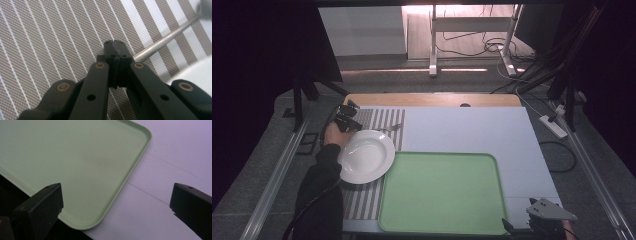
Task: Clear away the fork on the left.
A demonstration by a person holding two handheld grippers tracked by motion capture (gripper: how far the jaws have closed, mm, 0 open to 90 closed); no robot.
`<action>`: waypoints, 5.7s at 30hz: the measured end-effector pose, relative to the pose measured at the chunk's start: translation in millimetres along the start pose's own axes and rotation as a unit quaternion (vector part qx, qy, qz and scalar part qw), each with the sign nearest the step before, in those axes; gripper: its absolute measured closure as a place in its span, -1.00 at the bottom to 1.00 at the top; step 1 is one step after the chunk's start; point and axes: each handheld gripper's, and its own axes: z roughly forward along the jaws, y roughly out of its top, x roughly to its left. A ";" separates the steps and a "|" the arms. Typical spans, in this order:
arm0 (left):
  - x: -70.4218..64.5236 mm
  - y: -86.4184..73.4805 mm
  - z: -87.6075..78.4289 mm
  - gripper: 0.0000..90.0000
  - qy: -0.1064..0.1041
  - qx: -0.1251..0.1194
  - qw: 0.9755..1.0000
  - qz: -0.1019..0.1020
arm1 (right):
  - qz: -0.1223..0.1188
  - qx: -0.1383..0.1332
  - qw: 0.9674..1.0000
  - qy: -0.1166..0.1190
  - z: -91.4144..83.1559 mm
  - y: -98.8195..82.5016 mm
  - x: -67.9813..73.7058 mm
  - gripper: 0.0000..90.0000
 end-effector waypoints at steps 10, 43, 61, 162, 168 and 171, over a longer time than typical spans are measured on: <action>1.8 -8.6 -3.3 0.98 -0.038 0.006 0.999 0.013 | 0.001 0.000 1.000 -0.002 0.2 0.2 0.1 -1.00; -39.8 33.3 15.1 -0.93 -0.067 -0.008 0.996 0.055 | 0.002 0.000 1.000 -0.001 0.1 0.1 -0.3 -1.00; -32.0 32.1 14.6 0.17 -0.019 0.006 0.995 0.101 | 0.000 0.000 1.000 -0.001 -0.5 -0.4 0.0 -1.00; -202.0 -114.1 -68.3 0.87 -0.137 -0.020 0.982 0.131 | -0.018 -0.007 1.000 0.000 -1.0 0.3 4.1 -1.00; -220.5 -119.6 -63.3 0.87 -0.146 -0.011 0.980 0.136 | -0.020 -0.004 1.000 -0.001 -1.0 0.6 4.4 -1.00; -229.6 -121.7 -61.5 0.87 -0.149 -0.007 0.979 0.139 | -0.020 -0.005 1.000 -0.001 -0.8 0.6 4.5 -1.00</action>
